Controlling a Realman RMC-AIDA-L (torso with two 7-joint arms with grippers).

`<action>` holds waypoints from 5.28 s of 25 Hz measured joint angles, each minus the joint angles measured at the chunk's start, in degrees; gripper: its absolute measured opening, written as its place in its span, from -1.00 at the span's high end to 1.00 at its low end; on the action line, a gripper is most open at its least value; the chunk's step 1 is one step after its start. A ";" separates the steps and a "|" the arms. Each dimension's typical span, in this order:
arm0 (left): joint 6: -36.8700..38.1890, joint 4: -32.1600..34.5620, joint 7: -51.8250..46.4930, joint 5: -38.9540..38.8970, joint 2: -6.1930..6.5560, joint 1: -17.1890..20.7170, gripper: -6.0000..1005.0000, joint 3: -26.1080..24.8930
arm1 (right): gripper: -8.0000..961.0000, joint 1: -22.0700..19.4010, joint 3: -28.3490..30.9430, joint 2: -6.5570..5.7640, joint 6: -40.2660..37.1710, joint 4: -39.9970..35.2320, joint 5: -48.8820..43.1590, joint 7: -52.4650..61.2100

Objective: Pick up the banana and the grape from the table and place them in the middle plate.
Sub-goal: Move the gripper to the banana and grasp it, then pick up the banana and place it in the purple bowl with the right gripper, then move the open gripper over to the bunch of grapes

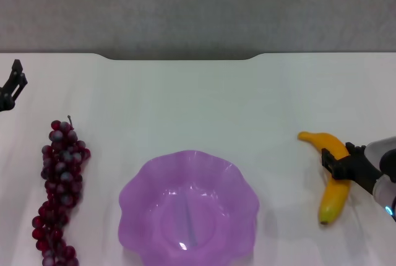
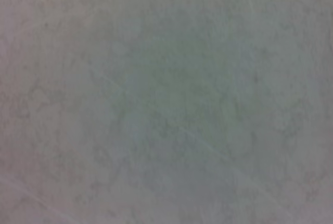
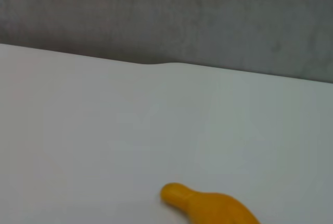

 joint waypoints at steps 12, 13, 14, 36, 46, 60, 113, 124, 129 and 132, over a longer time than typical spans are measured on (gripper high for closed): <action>0.00 -0.14 -0.14 0.00 0.00 0.16 -0.80 0.00 | -0.07 0.75 -0.38 -0.05 0.06 -0.18 -0.19 -0.13; 0.00 -0.16 -0.14 0.00 0.00 0.15 -0.80 0.00 | -0.07 0.78 -0.38 -0.05 0.05 -0.24 -0.19 -0.21; 0.00 -0.17 -0.14 0.00 0.00 0.15 -0.80 0.00 | -0.07 0.91 -0.38 -0.05 0.02 -0.37 -0.19 -0.29; 0.00 0.18 0.24 0.00 0.29 1.78 -0.80 -0.30 | -0.07 5.04 -0.44 -0.41 -16.19 7.20 -5.81 -0.04; 0.00 0.13 0.29 0.00 0.35 1.84 -0.80 -0.43 | -0.07 1.10 -0.99 -1.22 -30.51 12.96 -20.07 0.63; 0.11 -0.32 0.29 0.00 0.26 1.32 -0.80 0.00 | -0.07 3.68 -1.33 -0.64 -28.91 5.65 -38.26 23.72; 0.88 -0.50 -0.24 0.00 0.09 -0.59 -0.80 1.28 | -0.11 18.99 -6.96 0.12 -19.61 -6.96 -65.67 54.62; 0.88 -0.44 -0.24 0.00 0.09 -0.59 -0.80 1.50 | -0.72 19.69 -6.79 0.22 -17.76 -6.78 -65.56 54.87; 0.88 -0.37 -0.24 0.00 0.09 -0.59 -0.80 1.49 | -0.79 20.72 -5.99 0.16 -16.66 -7.64 -65.19 54.86; 0.88 -0.31 -0.24 0.00 0.09 -0.59 -0.80 1.49 | -0.81 21.21 -5.38 0.05 -16.38 -9.44 -65.04 54.90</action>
